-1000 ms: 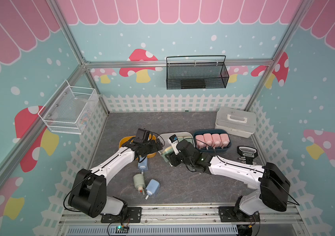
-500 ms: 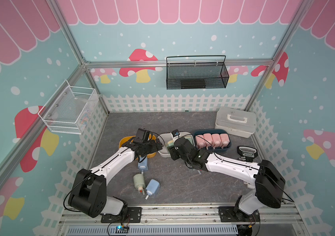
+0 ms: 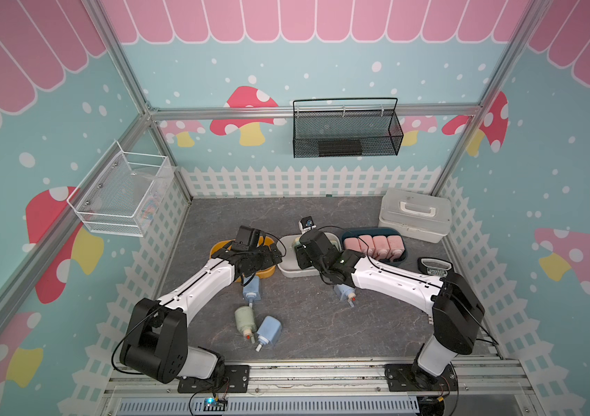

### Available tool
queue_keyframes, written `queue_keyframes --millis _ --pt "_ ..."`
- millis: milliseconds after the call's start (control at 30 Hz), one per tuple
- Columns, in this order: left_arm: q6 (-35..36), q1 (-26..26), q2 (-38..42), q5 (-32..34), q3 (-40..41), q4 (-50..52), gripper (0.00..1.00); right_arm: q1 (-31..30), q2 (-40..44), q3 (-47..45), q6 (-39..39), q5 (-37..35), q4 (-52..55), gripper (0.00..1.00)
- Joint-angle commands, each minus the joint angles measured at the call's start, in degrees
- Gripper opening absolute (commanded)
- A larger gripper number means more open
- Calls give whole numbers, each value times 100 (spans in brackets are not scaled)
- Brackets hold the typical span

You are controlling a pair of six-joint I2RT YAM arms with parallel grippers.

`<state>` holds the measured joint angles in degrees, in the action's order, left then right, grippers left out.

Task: Place the pencil sharpeners by color into the storage box
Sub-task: Place the pencil sharpener in the storage box.

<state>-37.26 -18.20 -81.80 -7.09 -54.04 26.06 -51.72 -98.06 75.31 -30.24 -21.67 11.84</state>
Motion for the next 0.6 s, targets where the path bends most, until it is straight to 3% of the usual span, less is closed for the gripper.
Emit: queue_keyframes --millis 0,567 --pt "103 58 146 53 12 72 99 35 -144 299 -157 -192 378 0" --pt "105 96 247 17 151 95 99 107 -1003 1396 -358 -543 1362 0"
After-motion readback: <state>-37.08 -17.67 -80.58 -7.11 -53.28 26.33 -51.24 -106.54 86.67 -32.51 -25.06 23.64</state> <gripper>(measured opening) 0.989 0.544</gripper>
